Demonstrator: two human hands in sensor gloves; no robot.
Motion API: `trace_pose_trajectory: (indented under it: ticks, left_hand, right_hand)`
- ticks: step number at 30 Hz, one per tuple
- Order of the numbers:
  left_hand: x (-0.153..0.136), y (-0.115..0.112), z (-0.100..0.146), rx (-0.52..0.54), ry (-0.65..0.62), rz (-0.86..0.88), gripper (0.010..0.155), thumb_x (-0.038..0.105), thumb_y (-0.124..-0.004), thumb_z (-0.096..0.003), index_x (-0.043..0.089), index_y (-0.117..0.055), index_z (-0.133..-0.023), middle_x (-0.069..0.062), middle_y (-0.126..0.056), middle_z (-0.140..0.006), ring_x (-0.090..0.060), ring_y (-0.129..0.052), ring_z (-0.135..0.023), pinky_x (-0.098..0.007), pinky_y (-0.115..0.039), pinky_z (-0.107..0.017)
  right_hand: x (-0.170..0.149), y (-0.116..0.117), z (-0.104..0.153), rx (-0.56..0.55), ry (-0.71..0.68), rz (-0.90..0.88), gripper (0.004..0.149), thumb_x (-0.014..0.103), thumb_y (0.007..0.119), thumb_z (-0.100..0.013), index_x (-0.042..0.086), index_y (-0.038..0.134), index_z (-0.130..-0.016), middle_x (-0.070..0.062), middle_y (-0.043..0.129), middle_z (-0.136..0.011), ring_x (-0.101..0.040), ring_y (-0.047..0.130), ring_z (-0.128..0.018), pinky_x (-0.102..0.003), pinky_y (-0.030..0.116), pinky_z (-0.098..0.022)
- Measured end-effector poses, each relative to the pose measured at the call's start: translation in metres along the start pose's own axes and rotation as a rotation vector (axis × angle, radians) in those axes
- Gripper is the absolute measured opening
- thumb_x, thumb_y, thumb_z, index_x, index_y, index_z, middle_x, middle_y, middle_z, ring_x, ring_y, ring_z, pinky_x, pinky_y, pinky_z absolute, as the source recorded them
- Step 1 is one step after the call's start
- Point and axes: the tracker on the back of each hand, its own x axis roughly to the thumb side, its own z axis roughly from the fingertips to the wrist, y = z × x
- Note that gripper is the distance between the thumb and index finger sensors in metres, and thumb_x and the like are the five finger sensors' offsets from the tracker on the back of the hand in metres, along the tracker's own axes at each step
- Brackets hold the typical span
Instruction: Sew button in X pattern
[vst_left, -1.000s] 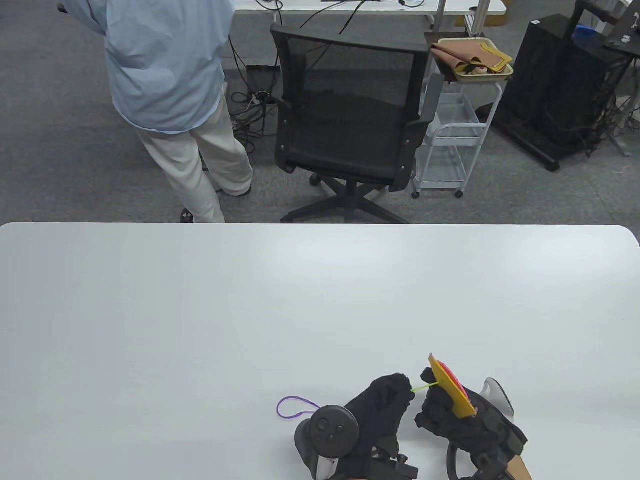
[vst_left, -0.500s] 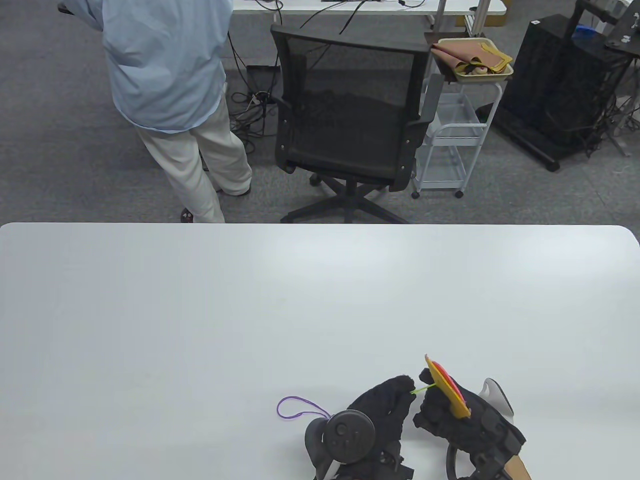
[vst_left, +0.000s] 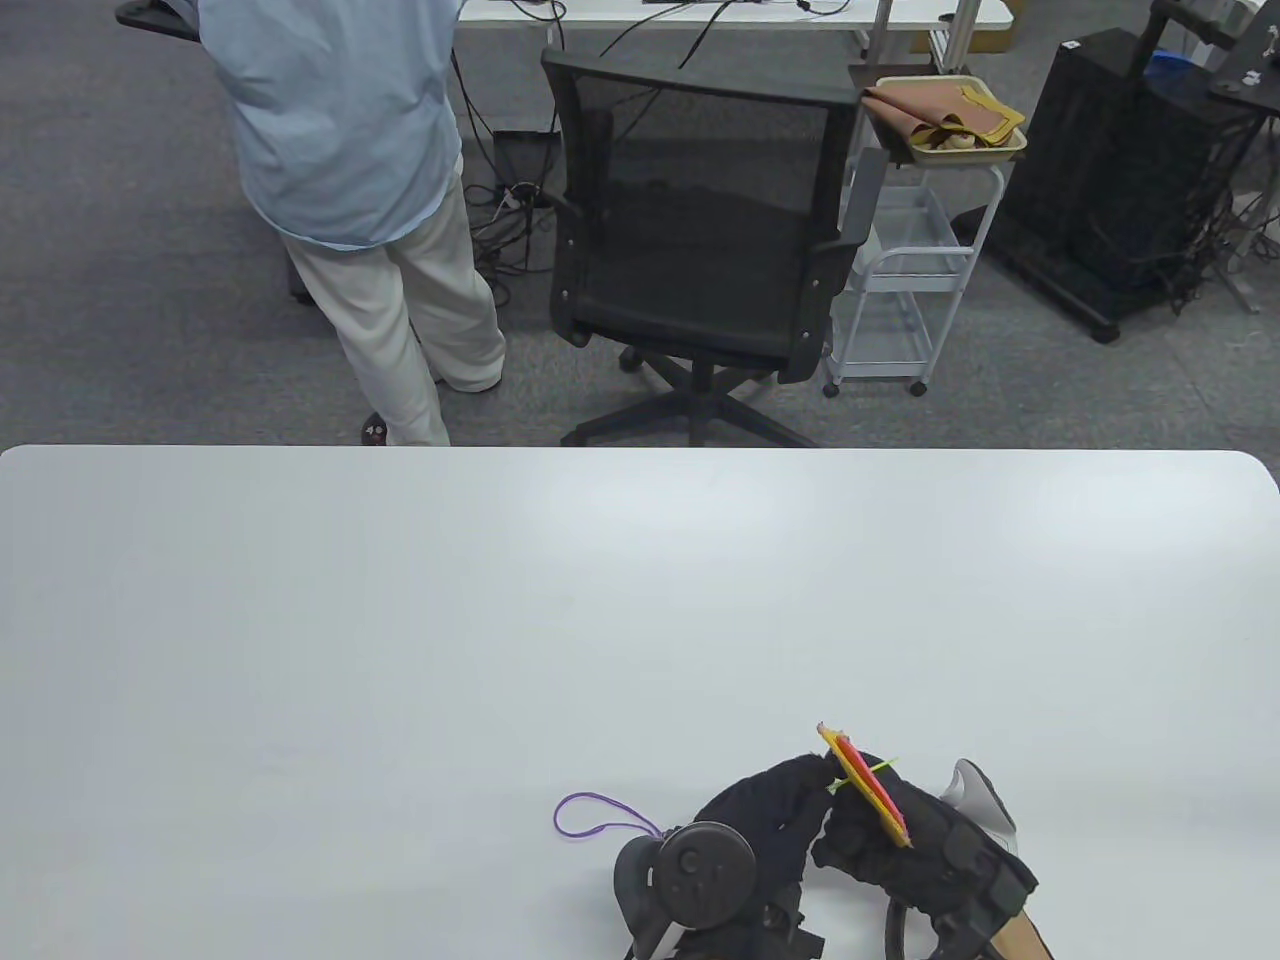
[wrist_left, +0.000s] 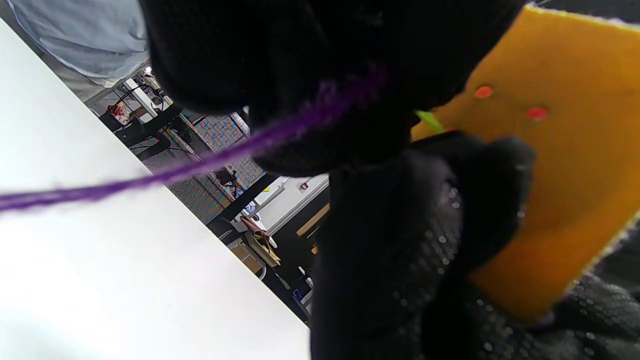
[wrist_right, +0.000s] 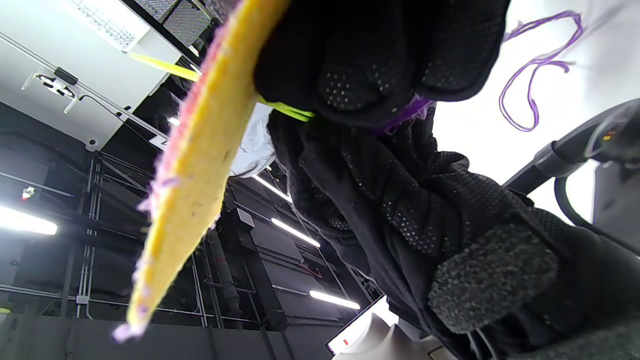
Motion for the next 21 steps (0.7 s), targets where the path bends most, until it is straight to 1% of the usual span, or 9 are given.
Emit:
trace_pose_trajectory:
  ticks: [13,17,21]
  left_hand:
    - [0.0007,-0.0003,0.0003,0.005,-0.011,-0.035,0.036,0.035,-0.082,-0.0490,0.023,-0.086,-0.082,0.000,-0.103,-0.070,-0.017,-0.105,-0.054,-0.045,-0.085,-0.048]
    - [-0.0011,-0.0024,0.0001,-0.020,0.005,0.019,0.040,0.039,-0.077,-0.0512,0.021,-0.084,-0.085,-0.003,-0.101,-0.076,-0.021,-0.104,-0.059,-0.048,-0.083,-0.051]
    - [-0.0059,-0.0045,-0.0001,-0.048,0.031,0.109,0.045,0.044,-0.070,-0.0529,0.019,-0.084,-0.088,-0.005,-0.099,-0.080,-0.025,-0.102,-0.063,-0.050,-0.081,-0.053]
  right_hand:
    - [0.0025,-0.0022,0.0001,-0.046,-0.008,0.113,0.046,0.030,0.056,-0.059,0.014,0.046,-0.100,-0.004,0.085,-0.076,-0.020,0.086,-0.067,-0.049,0.069,-0.067]
    - [0.0035,-0.0029,0.0006,-0.063,-0.013,0.146,0.046,0.030,0.058,-0.059,0.014,0.046,-0.101,-0.004,0.085,-0.079,-0.021,0.086,-0.068,-0.050,0.069,-0.068]
    - [0.0066,-0.0037,0.0020,-0.083,-0.027,0.191,0.046,0.030,0.058,-0.059,0.014,0.047,-0.100,-0.005,0.085,-0.080,-0.021,0.086,-0.070,-0.050,0.069,-0.068]
